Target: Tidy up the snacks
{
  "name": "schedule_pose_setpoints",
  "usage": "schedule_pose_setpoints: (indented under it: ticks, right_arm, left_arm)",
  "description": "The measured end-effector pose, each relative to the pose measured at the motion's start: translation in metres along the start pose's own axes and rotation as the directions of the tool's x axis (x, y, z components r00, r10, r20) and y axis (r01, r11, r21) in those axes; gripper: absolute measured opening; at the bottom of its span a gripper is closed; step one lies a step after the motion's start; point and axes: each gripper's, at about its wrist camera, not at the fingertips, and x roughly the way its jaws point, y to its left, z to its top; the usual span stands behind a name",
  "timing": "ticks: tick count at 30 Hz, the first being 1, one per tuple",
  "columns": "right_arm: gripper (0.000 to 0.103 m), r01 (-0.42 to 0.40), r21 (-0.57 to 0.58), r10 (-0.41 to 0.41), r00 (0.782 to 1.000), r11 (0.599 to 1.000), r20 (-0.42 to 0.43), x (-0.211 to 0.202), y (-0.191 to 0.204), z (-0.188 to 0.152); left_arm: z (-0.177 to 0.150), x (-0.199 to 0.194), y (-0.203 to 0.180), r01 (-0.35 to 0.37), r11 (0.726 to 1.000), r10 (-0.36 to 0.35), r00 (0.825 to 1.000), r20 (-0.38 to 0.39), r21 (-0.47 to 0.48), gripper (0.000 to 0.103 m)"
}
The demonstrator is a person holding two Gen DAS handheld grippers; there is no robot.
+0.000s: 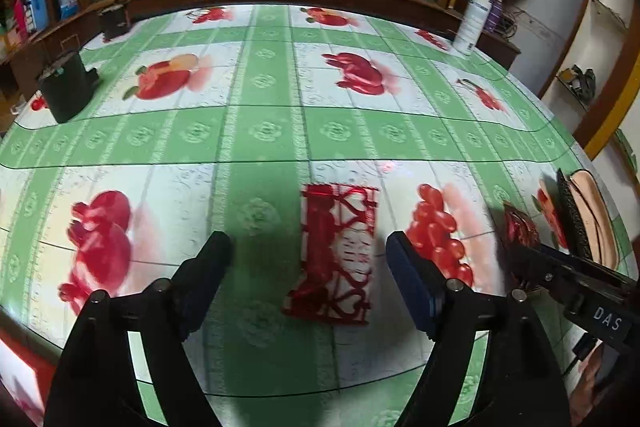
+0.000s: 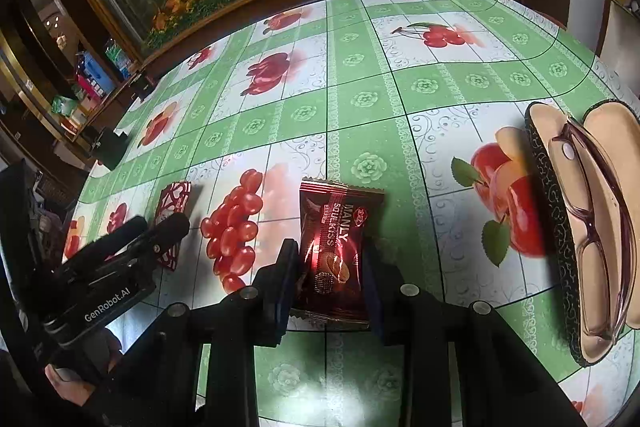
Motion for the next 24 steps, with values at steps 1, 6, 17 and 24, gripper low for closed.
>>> schedule_pose_setpoints:
  ticks: [1,6,17,24]
  right_arm:
    - [0.033,-0.001,-0.002,0.001,1.000,1.000,0.000,0.001,0.000,0.001]
    - [0.033,-0.006,0.002,0.006,1.000,1.000,0.002,0.001,-0.001,0.001]
    - [0.032,-0.032,0.023,0.032,0.999,0.999,0.004,0.001,-0.005,0.002]
    - [0.032,-0.072,0.021,0.072,0.997,0.997,0.004,0.002,-0.005,0.001]
  left_arm:
    - [0.000,0.001,0.000,-0.031,0.999,0.031,0.999,-0.006,0.007,0.080]
    - [0.005,0.006,-0.022,-0.153,0.982,0.157,0.987,-0.030,0.108,0.081]
    - [0.003,0.002,-0.034,-0.164,0.971,0.170,0.985,-0.017,0.175,0.026]
    - [-0.031,-0.038,-0.019,-0.143,0.979,0.150,0.988,-0.034,0.144,0.022]
